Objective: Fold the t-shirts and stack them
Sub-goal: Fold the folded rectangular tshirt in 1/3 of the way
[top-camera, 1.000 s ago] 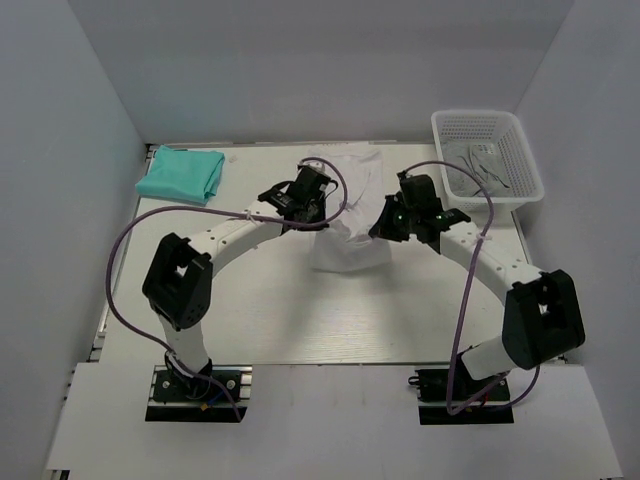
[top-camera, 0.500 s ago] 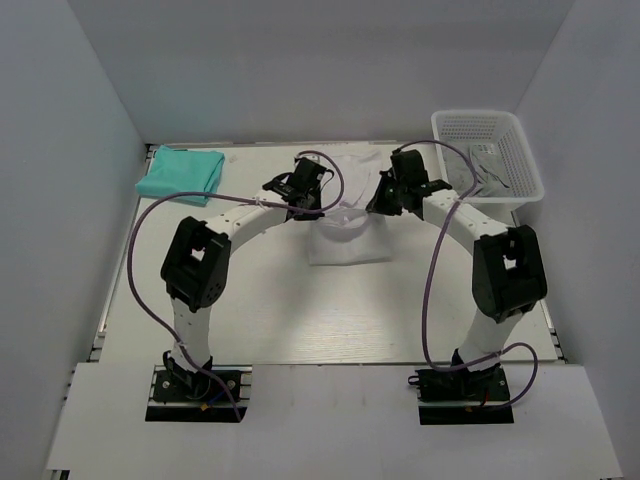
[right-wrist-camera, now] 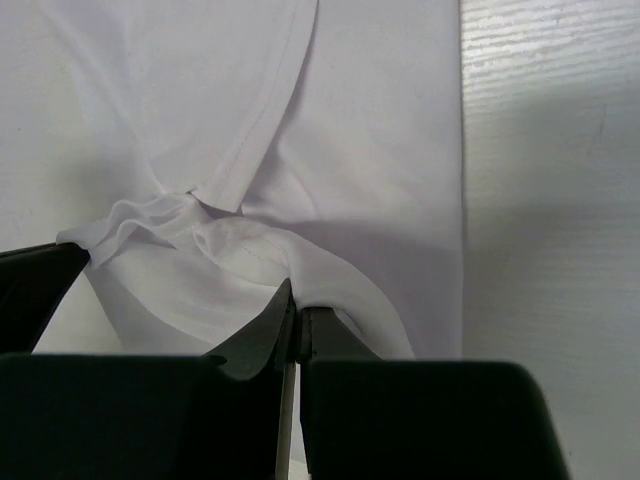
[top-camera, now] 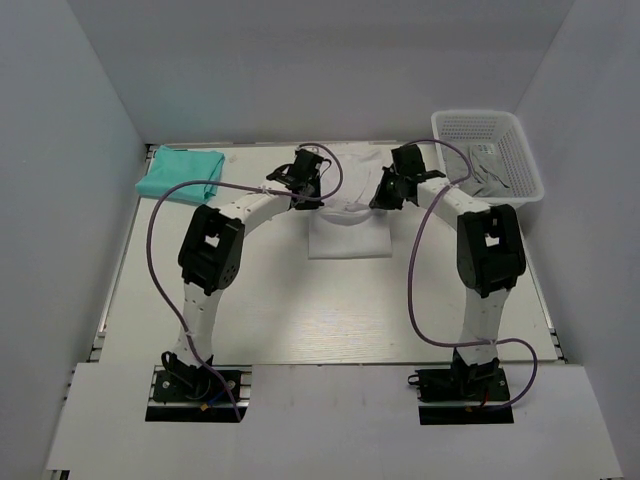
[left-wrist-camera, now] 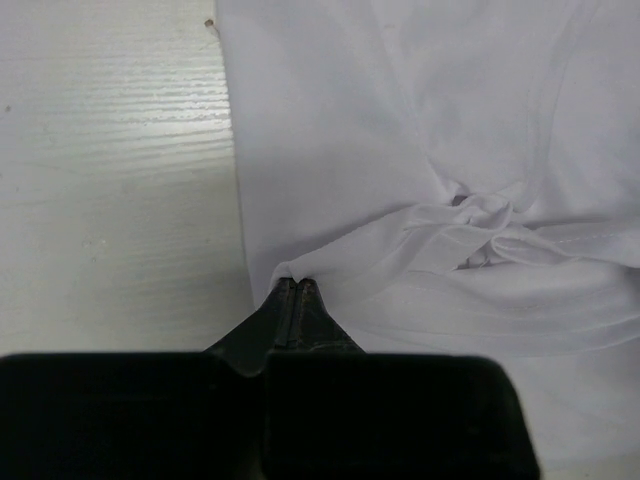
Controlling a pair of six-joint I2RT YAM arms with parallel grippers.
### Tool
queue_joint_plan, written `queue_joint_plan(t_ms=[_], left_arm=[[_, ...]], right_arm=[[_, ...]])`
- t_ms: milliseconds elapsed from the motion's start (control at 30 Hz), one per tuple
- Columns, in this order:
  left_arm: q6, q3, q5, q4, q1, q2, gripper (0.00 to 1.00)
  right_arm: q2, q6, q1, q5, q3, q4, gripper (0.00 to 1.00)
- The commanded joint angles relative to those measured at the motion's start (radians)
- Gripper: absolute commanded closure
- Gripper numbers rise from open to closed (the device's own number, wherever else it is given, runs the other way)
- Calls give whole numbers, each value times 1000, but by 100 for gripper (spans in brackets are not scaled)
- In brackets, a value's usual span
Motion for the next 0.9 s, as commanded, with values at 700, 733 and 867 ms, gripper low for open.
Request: queue_joint_plan(t_ms=[700,733,867], left_arm=[[44,-97,87,12,98,-248,0],[35,-215,88,29,89,-285,0],[0,-467,161,98,78,-440,0]], right_arm=[[-94,-198,-35,-356,-34,126,10],[-88,-223,-29,-434,-37,125,10],[-21,-287,-9,-550,12,94,10]])
